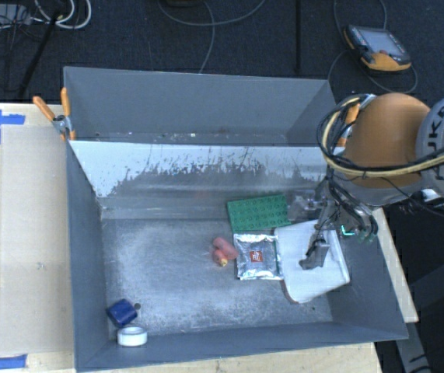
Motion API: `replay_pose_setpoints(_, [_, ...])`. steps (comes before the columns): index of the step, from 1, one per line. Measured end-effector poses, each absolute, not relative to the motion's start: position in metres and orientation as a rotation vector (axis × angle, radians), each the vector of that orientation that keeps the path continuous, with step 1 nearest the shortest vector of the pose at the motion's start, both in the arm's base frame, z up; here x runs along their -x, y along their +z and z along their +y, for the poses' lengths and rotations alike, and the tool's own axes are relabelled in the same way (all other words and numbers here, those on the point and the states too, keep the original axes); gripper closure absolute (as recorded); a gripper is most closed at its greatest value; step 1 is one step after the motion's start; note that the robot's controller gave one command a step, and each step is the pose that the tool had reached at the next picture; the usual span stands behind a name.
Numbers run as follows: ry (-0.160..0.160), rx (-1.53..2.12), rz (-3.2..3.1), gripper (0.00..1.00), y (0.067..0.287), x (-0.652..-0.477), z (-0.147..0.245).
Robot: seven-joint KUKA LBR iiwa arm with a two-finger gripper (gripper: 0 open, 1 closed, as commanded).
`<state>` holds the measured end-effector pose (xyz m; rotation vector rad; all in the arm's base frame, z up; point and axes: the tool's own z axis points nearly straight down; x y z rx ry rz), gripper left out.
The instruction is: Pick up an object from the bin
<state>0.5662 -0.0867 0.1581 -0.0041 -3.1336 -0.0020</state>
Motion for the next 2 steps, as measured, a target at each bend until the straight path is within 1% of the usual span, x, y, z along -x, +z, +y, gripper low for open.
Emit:
replay_pose_setpoints(1, [-0.004, 0.098, -3.131, 0.00, 0.0651, -0.5651, -0.0375])
replay_pose_setpoints(2, [-0.001, 0.097, -3.139, 1.00, 0.0699, -0.5672, -0.0395])
